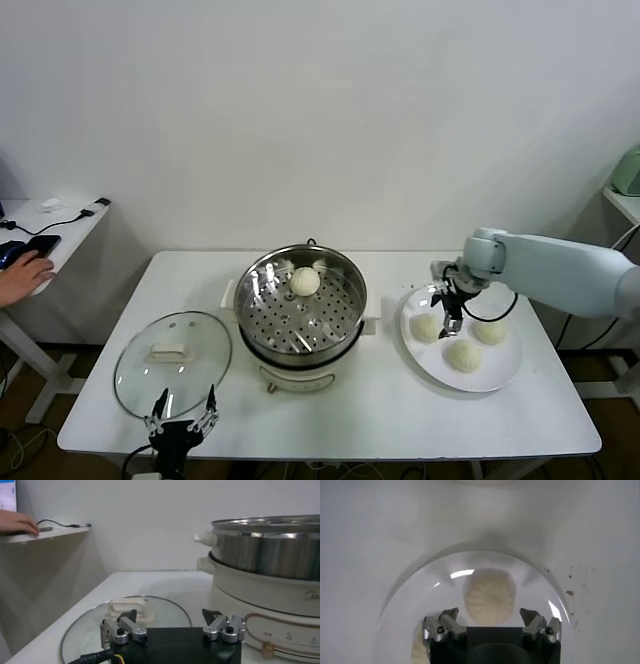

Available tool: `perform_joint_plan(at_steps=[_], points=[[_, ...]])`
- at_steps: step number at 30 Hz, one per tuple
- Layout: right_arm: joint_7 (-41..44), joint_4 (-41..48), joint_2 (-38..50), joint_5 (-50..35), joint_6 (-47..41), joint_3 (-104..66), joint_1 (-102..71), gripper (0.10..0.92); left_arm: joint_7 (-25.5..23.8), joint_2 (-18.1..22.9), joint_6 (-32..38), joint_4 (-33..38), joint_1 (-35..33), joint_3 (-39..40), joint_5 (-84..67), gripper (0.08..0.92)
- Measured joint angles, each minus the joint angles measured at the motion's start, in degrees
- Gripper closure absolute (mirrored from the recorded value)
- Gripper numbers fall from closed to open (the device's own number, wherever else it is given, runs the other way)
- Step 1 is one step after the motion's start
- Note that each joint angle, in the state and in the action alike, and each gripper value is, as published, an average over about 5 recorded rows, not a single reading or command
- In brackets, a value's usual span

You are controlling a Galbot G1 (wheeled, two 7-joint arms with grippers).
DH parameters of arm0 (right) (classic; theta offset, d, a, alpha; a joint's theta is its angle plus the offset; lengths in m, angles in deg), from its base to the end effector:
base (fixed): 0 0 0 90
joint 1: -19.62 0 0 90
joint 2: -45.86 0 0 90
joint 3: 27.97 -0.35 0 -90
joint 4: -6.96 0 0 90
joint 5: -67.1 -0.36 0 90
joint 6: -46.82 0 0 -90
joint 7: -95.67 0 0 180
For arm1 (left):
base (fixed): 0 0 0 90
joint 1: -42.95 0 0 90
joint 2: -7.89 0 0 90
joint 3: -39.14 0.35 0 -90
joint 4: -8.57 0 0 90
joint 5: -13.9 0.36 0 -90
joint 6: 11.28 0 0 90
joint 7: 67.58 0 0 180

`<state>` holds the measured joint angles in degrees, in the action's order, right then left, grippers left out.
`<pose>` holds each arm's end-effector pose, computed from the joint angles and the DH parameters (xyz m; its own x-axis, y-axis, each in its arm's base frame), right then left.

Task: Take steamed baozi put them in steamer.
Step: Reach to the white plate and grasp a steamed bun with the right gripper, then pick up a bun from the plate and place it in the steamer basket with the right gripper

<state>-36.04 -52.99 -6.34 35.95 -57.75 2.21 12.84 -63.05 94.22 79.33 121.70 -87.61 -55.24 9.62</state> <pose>0.5615 -0.1122 -0.2245 -0.1090 -0.1069 0.9883 -0.9934 0.0475 -0.1044 0.1165 0.0386 -0.3716 -0.9515 -0.1235 0.2818 -0.1142 0.9922 0.0494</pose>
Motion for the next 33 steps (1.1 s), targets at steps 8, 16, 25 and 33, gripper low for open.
perform_joint_plan(at_steps=[8,16,25,33], points=[[-0.33,2.24,-0.72,0.11,-0.43,-2.26,-2.71,0.286,-0.04,-0.4,0.17,0.06,-0.25,-0.03,0.0,0.177],[-0.29,2.31,-0.36,-0.1,-0.19,-3.38,-3.1,0.418,0.0,-0.39,0.19,0.69,-0.65,0.06,0.03,0.177],[1.65,-2.1,2.04,-2.13,0.61,-0.88,2.81,0.423,-0.04,-0.14,0.23,1.83,-1.34,0.52,0.69,0.177],[3.54,-9.05,2.33,-9.23,0.11,6.01,17.52,0.423,-0.12,-0.44,0.35,3.09,-1.66,0.98,1.16,0.177]])
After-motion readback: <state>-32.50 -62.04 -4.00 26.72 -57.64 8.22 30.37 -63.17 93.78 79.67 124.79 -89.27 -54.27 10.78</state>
